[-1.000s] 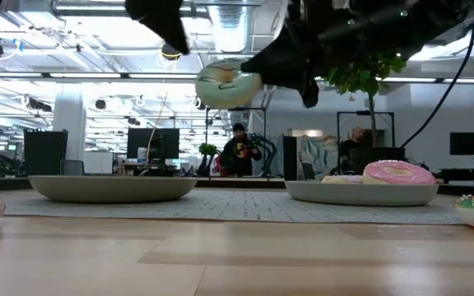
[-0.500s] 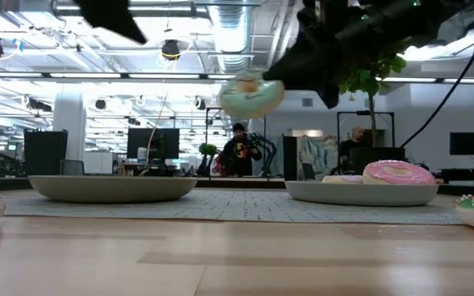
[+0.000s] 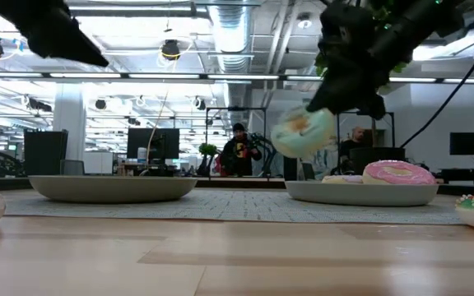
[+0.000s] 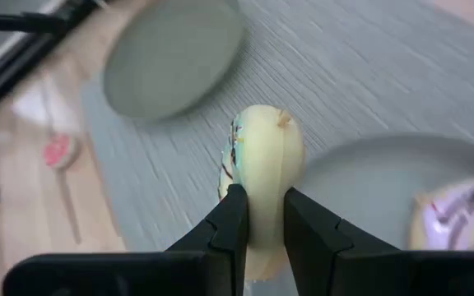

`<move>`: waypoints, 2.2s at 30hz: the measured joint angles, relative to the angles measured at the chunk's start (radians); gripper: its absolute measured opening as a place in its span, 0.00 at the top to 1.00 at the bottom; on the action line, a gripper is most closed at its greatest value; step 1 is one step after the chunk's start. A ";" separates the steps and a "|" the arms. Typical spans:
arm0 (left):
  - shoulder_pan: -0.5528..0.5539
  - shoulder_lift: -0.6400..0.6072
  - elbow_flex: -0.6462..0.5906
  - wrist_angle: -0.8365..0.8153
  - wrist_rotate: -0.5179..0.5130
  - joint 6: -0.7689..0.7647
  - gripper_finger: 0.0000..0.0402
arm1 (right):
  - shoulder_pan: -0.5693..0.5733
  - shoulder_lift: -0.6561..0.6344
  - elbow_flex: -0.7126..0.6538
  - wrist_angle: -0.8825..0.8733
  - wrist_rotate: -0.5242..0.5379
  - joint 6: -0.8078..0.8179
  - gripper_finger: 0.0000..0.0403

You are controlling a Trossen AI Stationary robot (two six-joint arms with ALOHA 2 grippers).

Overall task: Pick & Place donuts
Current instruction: Put the big light blue donut into the blue plate

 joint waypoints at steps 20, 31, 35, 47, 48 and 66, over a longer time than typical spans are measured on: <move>0.022 -0.349 -0.247 0.450 0.052 0.418 0.38 | 0.002 0.000 0.000 -0.111 -0.006 0.143 0.84; 0.173 -0.532 -0.405 0.947 0.237 0.929 0.38 | 0.019 0.000 0.000 -0.181 -0.017 0.227 0.84; 0.191 -0.618 -0.470 1.066 0.292 1.023 0.38 | 0.030 0.006 0.000 -0.226 0.008 0.257 0.84; 0.254 -0.703 -0.530 1.128 0.411 1.117 0.38 | 0.021 0.029 -0.023 -0.109 0.034 0.256 0.84; 0.255 -0.703 -0.534 1.131 0.413 1.117 0.38 | 0.021 0.036 -0.027 -0.090 0.032 0.256 0.84; 0.255 -0.701 -0.539 1.168 0.445 1.113 0.38 | 0.030 0.092 -0.027 -0.106 0.026 0.237 0.84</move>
